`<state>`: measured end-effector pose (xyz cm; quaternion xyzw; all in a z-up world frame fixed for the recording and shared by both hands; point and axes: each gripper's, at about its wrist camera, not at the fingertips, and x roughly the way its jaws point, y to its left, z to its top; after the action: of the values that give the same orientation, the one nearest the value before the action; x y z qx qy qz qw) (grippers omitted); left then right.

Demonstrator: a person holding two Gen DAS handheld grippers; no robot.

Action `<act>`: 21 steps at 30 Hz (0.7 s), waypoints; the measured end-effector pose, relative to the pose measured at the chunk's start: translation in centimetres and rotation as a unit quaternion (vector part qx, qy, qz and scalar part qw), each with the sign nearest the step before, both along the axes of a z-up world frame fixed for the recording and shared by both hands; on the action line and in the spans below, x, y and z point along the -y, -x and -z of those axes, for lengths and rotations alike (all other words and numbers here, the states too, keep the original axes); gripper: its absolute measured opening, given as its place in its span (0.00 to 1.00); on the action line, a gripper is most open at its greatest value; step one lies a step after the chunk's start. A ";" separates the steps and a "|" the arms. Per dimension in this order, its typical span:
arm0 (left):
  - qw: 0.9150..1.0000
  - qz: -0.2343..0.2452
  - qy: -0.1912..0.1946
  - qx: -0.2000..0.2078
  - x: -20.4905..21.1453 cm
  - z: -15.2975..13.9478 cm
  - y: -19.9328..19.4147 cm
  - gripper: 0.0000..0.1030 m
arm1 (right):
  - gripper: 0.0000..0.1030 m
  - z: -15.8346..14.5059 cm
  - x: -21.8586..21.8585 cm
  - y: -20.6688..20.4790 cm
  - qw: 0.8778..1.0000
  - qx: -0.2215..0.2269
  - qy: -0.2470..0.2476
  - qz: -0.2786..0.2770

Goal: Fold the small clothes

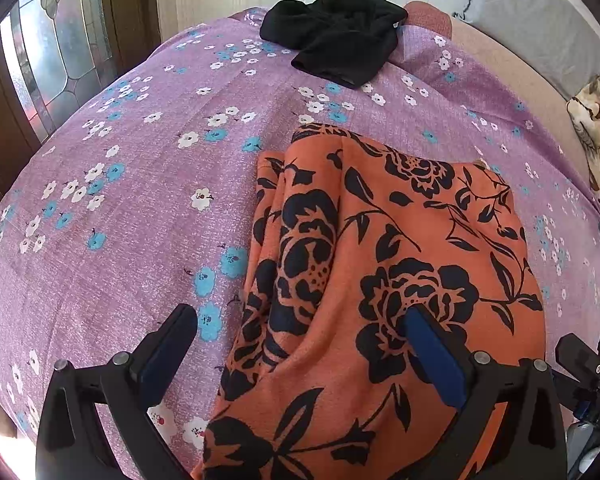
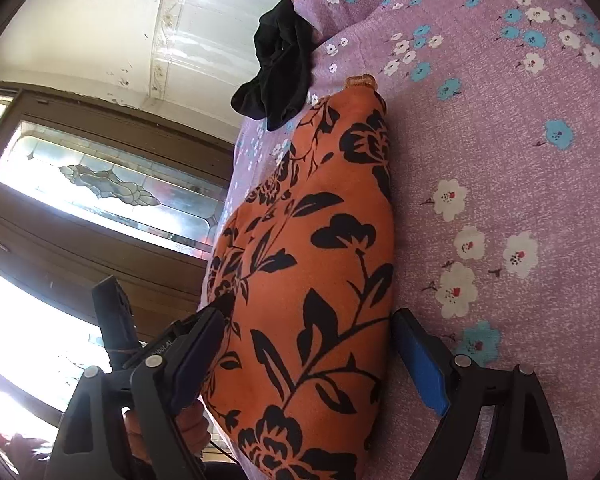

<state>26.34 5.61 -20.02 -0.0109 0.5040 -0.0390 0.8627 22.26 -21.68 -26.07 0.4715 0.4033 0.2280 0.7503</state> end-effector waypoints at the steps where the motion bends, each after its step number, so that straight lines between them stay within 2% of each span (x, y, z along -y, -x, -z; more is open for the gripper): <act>1: 1.000 0.000 0.001 -0.001 0.0 0.0 0.0 1.00 | 0.85 0.1 0.1 0.0 1.000 0.000 -0.001 0.000; 5: 1.000 -0.001 0.009 -0.007 0.1 0.2 -0.1 1.00 | 0.85 0.2 -0.2 -0.3 1.000 0.005 -0.001 0.003; 15: 0.999 -0.009 0.033 -0.020 -0.2 0.7 -0.2 1.00 | 0.85 -0.1 -2.0 -1.1 0.999 0.006 0.045 -0.011; 16: 0.999 -0.010 0.036 -0.021 -0.3 0.8 -0.1 1.00 | 0.84 -0.1 -2.1 -1.1 0.999 0.008 0.051 -0.010; 18: 0.999 -0.012 0.041 -0.025 -0.4 0.9 -0.1 1.00 | 0.74 -0.1 -2.5 -0.9 0.997 0.011 0.075 -0.012; 21: 0.997 -0.018 0.058 -0.050 -0.7 1.7 -0.1 1.00 | 0.69 -0.1 -2.7 -0.6 0.995 0.023 0.093 -0.009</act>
<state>26.43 6.32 -21.76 -0.0721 0.5433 -0.0518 0.8348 22.90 -18.94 -25.93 0.3902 0.4098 0.2072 0.7980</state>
